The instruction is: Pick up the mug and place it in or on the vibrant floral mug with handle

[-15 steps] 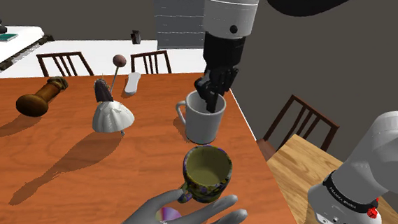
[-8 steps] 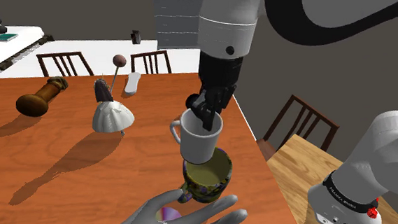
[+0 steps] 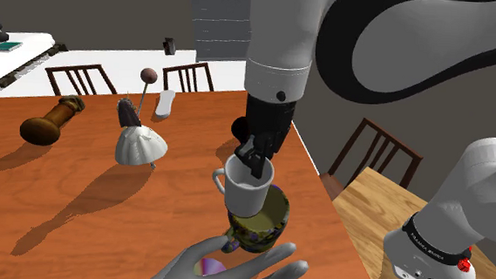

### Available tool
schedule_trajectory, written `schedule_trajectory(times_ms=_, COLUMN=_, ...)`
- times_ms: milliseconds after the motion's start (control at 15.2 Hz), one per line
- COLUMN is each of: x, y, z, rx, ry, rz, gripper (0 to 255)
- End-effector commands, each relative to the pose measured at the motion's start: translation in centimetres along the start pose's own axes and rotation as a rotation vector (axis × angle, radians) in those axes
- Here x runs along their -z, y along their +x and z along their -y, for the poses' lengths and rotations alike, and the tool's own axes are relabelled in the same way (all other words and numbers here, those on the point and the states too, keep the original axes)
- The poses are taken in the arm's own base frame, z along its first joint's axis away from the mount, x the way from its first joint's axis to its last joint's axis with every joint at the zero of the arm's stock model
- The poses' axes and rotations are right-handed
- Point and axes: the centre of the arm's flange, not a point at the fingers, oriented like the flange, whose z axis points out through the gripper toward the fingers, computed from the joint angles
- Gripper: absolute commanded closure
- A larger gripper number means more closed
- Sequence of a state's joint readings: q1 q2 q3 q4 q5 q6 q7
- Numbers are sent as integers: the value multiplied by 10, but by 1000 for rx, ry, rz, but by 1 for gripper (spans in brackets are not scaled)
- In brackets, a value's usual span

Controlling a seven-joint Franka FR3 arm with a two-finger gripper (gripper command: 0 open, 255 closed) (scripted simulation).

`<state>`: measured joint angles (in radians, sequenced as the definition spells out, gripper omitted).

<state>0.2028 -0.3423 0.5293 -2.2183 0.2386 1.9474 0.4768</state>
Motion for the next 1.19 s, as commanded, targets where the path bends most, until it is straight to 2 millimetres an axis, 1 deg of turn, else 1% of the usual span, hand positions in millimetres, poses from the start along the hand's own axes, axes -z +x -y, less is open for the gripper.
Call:
schedule_trajectory(times_ms=0, x=-10, y=0, z=-1, rx=0, ry=0, rz=-1, gripper=255)
schedule_trajectory(times_ms=264, x=-29, y=0, z=-3, rx=0, ry=0, rz=-1, gripper=255)
schedule_trajectory(times_ms=726, x=-29, y=0, z=-3, rx=0, ry=0, rz=-1, gripper=255)
schedule_trajectory(times_ms=792, x=-29, y=0, z=-3, rx=0, ry=0, rz=-1, gripper=0)
schedule_trajectory(times_ms=1122, x=-29, y=0, z=-3, rx=0, ry=0, rz=-1, gripper=0)
